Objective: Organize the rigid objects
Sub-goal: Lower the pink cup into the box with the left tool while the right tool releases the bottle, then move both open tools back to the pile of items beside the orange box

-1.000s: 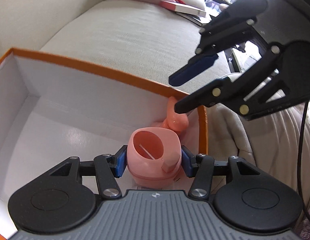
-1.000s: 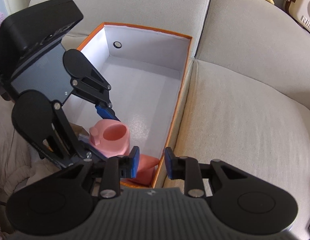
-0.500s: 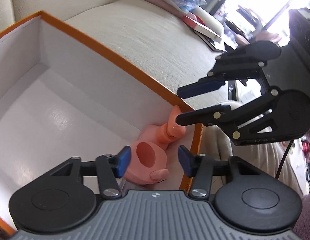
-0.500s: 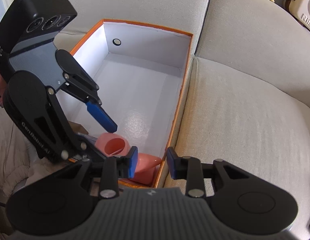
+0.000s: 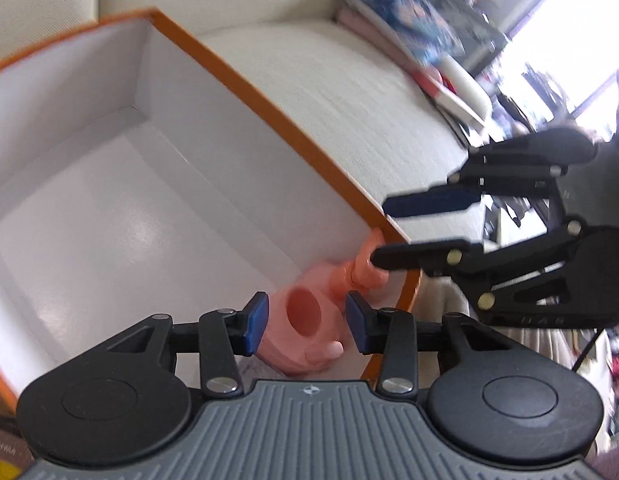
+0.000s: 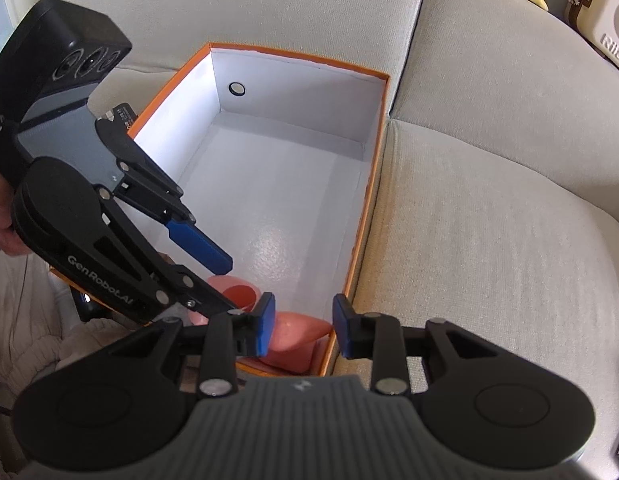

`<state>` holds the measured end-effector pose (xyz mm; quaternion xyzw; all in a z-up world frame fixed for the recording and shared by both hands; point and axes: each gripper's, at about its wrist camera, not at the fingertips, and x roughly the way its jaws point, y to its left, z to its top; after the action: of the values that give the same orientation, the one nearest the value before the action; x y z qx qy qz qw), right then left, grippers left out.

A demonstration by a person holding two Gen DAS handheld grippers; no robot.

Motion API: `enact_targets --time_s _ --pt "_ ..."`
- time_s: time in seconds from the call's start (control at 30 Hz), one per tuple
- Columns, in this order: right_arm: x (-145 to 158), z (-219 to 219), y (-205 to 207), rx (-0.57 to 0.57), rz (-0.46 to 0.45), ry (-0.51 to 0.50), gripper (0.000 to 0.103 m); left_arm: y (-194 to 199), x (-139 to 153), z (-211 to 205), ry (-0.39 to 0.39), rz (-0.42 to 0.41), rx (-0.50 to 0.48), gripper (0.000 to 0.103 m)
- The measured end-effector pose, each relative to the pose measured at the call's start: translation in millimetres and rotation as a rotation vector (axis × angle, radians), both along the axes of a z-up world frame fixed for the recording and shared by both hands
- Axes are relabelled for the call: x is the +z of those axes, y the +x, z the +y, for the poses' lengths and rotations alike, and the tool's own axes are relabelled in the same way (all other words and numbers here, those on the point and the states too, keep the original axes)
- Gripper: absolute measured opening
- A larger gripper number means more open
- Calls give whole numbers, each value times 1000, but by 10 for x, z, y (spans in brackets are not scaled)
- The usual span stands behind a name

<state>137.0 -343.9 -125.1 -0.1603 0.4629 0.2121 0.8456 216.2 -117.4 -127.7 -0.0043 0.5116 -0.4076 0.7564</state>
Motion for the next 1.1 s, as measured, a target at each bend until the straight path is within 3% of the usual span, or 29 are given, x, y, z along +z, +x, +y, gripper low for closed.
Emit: enact_targets --time_s 0.13,0.27,0.43,0.57,0.87,1.1 --pt "75 72 -22 -7 -25 -3 33 -172 247 142 -52 -78 90 48" --pt "162 209 -100 -10 -65 -6 33 -394 503 357 -31 -167 187 48" --pt "205 402 -258 -40 -77 93 33 -644 683 613 -20 -211 280 48" --pt "195 614 -354 -74 -54 159 33 -730 733 866 30 -181 357 44" --pt "201 1187 -468 -109 -81 211 33 -961 608 1517 22 -98 530 37" --pt "125 1666 -547 -15 -41 234 32 -1070 401 2022 63 16 647 31"
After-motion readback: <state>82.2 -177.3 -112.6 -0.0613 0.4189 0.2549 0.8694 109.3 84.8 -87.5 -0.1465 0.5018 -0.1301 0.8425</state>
